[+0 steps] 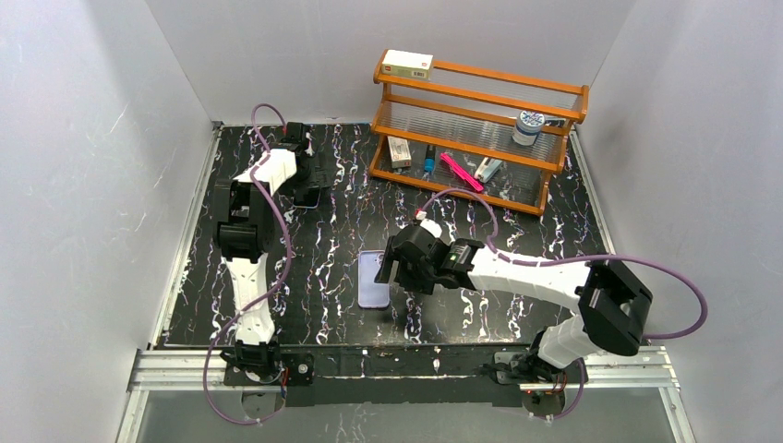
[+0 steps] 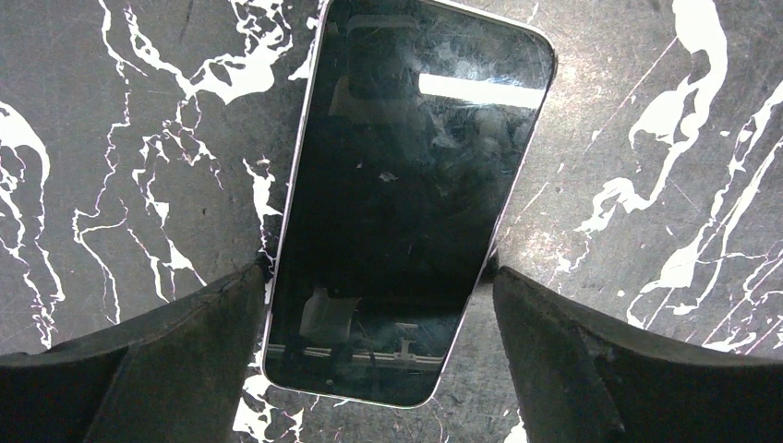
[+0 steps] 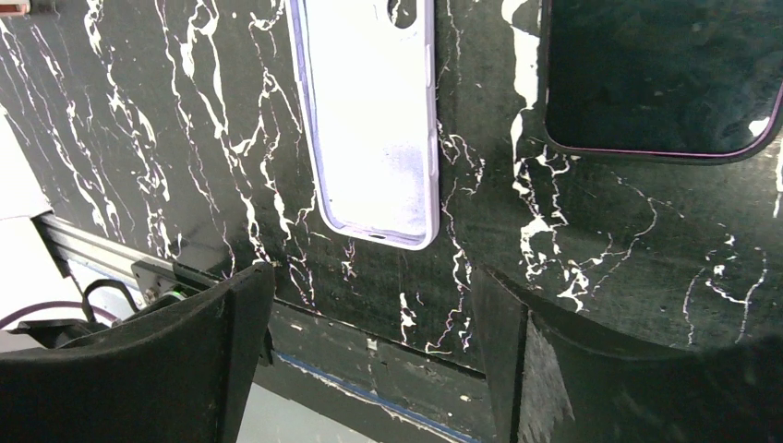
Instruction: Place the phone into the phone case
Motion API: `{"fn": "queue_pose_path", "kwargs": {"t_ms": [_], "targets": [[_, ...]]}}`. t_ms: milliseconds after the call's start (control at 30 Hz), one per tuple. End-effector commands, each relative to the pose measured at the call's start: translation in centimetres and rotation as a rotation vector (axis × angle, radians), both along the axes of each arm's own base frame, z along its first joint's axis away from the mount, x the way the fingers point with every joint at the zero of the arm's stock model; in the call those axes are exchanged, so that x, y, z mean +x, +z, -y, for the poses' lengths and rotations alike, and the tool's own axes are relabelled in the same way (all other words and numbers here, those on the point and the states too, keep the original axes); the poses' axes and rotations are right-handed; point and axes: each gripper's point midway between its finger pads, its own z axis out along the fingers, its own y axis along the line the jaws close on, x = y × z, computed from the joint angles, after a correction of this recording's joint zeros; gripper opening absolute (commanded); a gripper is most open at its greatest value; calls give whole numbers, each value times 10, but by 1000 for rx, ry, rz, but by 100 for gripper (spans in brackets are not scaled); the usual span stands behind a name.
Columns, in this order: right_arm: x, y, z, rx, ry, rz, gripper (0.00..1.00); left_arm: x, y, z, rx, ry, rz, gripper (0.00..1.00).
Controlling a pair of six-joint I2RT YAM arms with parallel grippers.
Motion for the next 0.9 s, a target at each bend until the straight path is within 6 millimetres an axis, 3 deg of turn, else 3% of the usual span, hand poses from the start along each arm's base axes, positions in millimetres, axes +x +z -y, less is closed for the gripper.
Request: {"fn": "queue_pose_path", "kwargs": {"t_ms": [0, 167, 400, 700, 867], "targets": [[6, 11, 4, 20, -22, 62, 86, -8, -4, 1, -18, 7, -40, 86], [8, 13, 4, 29, -11, 86, 85, -26, -8, 10, -78, 6, -79, 68], [13, 28, 5, 65, 4, 147, 85, -64, -3, 30, -198, -31, -118, 51], [37, 44, 36, 107, -71, 194, 85, -101, 21, 59, -315, -116, -83, 42], [63, 56, 54, 250, -79, 202, 82, -120, 31, 73, -314, -182, -18, 41]]}}
